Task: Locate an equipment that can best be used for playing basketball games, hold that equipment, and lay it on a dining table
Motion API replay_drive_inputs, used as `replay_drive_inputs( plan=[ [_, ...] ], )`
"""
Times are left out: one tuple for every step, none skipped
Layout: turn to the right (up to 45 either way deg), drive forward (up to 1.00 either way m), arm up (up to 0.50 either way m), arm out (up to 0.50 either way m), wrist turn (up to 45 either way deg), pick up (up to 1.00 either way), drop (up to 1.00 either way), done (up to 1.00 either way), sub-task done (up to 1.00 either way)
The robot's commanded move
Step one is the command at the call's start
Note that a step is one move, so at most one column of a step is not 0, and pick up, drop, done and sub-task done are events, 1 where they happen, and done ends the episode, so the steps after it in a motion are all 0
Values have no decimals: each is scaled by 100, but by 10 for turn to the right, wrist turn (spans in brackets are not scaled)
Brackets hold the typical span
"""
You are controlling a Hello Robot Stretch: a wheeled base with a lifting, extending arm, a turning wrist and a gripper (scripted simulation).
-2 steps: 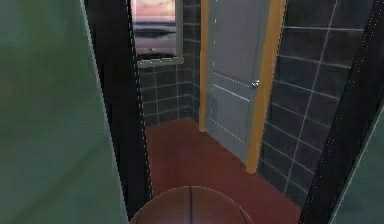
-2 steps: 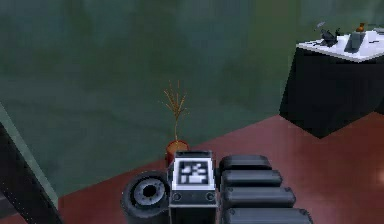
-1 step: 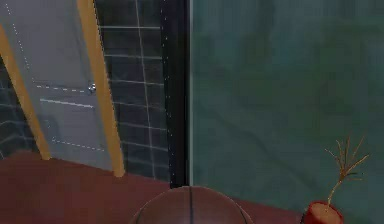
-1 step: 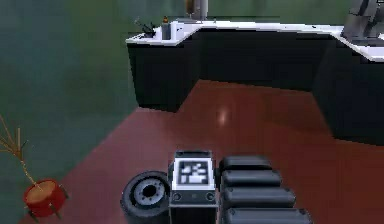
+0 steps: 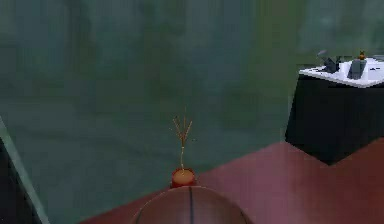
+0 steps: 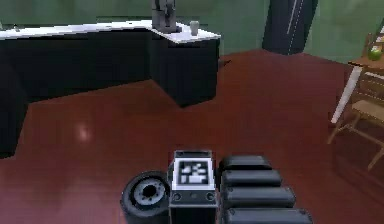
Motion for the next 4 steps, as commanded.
replay_drive_inputs(
  plan=[
    [450, 0, 0, 0, 0, 0, 0, 0, 0],
    [90, 0, 0, 0, 0, 0, 0, 0, 0],
    [30, 0, 0, 0, 0, 0, 0, 0, 0],
    [0, 5, 0, 0, 0, 0, 0, 0, 0]
  ],
)
